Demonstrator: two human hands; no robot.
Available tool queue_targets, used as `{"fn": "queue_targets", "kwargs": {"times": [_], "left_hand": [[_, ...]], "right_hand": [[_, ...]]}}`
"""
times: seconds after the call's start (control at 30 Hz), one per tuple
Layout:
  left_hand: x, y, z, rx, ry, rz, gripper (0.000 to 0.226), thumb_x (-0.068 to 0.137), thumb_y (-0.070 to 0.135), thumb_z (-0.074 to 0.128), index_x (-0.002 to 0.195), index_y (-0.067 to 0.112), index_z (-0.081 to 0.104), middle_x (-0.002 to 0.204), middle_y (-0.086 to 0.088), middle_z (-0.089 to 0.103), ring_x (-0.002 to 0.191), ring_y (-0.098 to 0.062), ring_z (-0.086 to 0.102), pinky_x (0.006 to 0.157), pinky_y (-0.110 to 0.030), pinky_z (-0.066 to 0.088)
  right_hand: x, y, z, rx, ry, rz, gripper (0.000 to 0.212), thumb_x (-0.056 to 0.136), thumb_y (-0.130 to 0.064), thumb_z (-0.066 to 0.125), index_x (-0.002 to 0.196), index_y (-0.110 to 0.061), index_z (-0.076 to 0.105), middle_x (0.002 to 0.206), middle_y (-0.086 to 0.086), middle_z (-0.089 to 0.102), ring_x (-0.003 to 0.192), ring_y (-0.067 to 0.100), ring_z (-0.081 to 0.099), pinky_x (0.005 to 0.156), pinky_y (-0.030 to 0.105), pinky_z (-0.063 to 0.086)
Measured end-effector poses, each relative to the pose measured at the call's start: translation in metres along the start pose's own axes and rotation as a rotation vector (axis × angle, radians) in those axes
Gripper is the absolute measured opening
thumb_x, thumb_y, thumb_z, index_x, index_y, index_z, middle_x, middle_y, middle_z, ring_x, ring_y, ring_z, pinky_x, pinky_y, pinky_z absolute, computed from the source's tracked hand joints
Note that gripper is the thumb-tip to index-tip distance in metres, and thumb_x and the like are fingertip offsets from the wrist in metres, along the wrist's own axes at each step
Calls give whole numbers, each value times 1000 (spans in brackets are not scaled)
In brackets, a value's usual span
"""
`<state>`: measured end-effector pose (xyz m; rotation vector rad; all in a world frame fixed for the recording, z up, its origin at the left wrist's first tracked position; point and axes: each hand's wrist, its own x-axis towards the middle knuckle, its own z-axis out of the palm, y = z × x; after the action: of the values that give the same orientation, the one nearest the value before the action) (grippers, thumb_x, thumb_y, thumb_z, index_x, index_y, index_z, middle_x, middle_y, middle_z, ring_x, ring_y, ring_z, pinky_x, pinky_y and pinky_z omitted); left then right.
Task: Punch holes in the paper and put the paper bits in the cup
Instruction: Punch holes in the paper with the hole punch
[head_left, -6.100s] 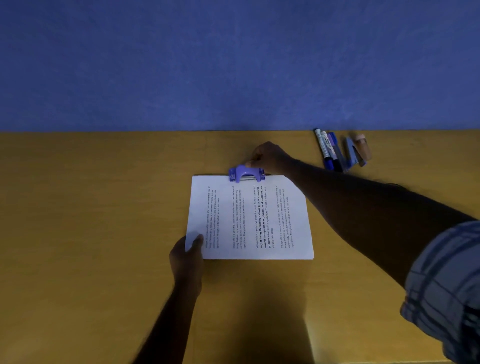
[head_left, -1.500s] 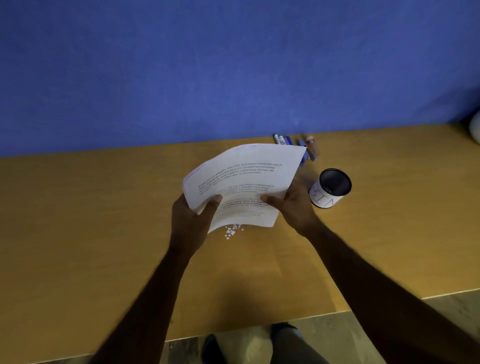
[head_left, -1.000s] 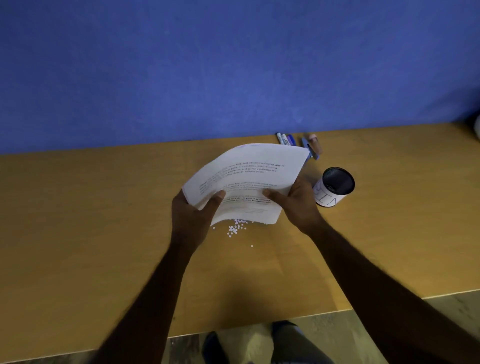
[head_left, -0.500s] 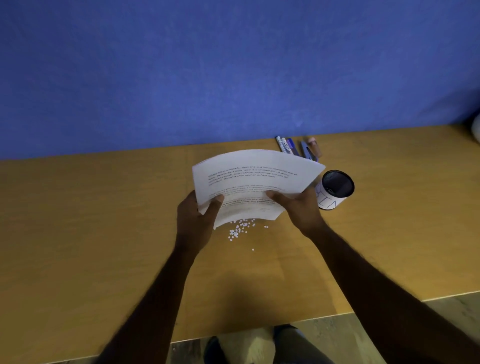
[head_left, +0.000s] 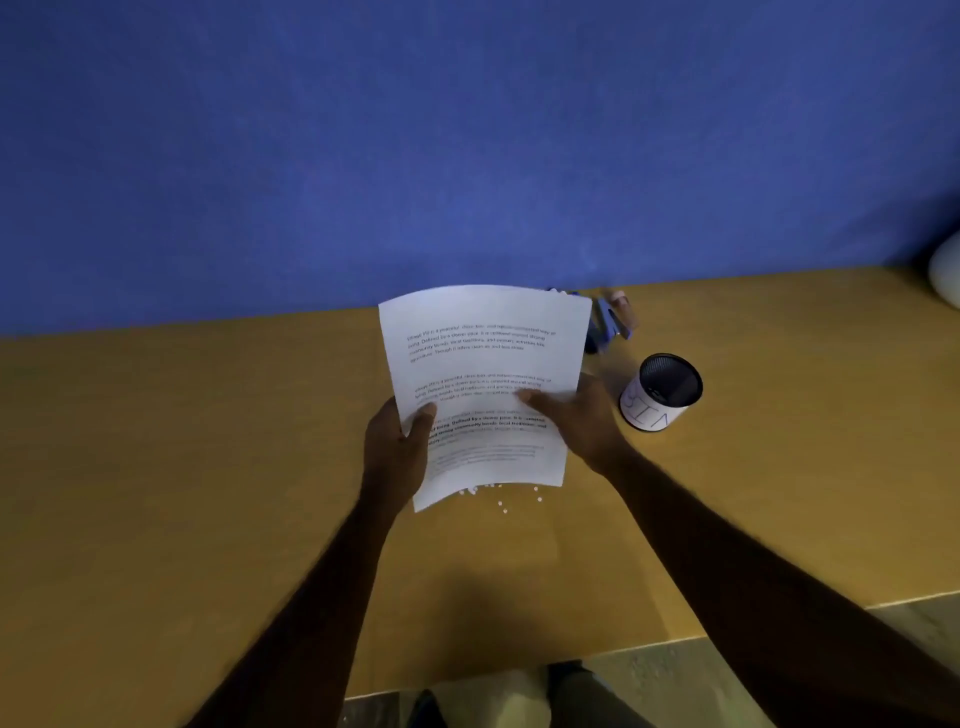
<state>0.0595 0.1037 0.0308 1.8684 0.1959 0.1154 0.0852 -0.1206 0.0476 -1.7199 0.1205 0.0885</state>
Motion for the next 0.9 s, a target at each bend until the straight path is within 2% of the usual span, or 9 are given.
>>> {"fn": "queue_targets", "kwargs": {"times": [0.07, 0.13, 0.27, 0.4, 0.47, 0.53, 0.67, 0.8, 0.9], "left_hand": [[1, 2, -4, -17, -10, 10, 23, 97, 15, 59, 118, 16, 65, 110, 5, 69, 95, 0, 65, 73, -12, 51], [1, 3, -13, -33, -36, 22, 21, 97, 14, 59, 116, 18, 64, 107, 10, 69, 94, 5, 65, 72, -9, 52], [5, -5, -39, -73, -72, 39, 23, 98, 12, 57, 120, 10, 64, 110, 7, 71, 97, -4, 69, 78, -18, 56], [4, -18, -63, -169, -104, -99, 21, 97, 8, 56, 113, 15, 67, 104, 7, 76, 92, -14, 74, 71, -25, 60], [3, -27, -72, -193, -122, -188, 22, 97, 6, 56, 113, 15, 67, 108, -1, 76, 94, -23, 74, 76, -39, 61], [2, -35, -77, -194, -136, -250, 23, 96, 5, 56, 115, 11, 67, 110, -7, 75, 96, -29, 73, 80, -46, 60], [-4, -48, -86, -132, -129, -350, 23, 95, 4, 55, 115, 8, 67, 106, -7, 75, 93, -29, 73, 81, -46, 60], [-12, -60, -100, -82, -102, -386, 16, 97, 6, 54, 108, 7, 66, 104, -12, 73, 93, -34, 71, 84, -50, 58], [-17, -70, -111, 13, -40, -417, 17, 97, 9, 54, 111, 6, 63, 107, -15, 71, 94, -35, 69, 85, -52, 57]], "right_hand": [[2, -5, -1, 8, -11, 1, 39, 81, -20, 76, 116, -8, 65, 116, 8, 71, 99, 24, 71, 85, 49, 58], [4, -10, -2, 9, -27, 4, 37, 83, -21, 74, 117, -11, 64, 117, 8, 71, 98, 24, 71, 84, 48, 59], [-1, -11, 3, 14, -119, 41, 33, 88, -18, 69, 116, -4, 63, 114, 10, 72, 93, 21, 72, 75, 33, 61], [-8, -4, 13, 108, -183, 198, 23, 92, -10, 63, 111, 2, 59, 110, 23, 69, 94, 33, 70, 79, 47, 60], [-14, 0, 20, 133, -217, 254, 21, 94, -7, 58, 113, 2, 58, 108, 23, 68, 88, 27, 71, 73, 41, 61], [-20, 5, 27, 118, -233, 285, 18, 96, -7, 56, 112, -1, 59, 106, 20, 69, 85, 24, 71, 69, 34, 61], [-28, 15, 45, 82, -243, 352, 11, 96, -8, 55, 105, -7, 61, 99, 14, 71, 84, 25, 71, 67, 35, 60], [-37, 26, 65, 56, -238, 381, 9, 95, -7, 57, 101, -10, 62, 94, 11, 71, 72, 15, 72, 55, 24, 56], [-41, 33, 80, 29, -244, 391, 9, 93, -6, 59, 102, -7, 63, 95, 12, 71, 71, 14, 71, 53, 19, 53]]}}
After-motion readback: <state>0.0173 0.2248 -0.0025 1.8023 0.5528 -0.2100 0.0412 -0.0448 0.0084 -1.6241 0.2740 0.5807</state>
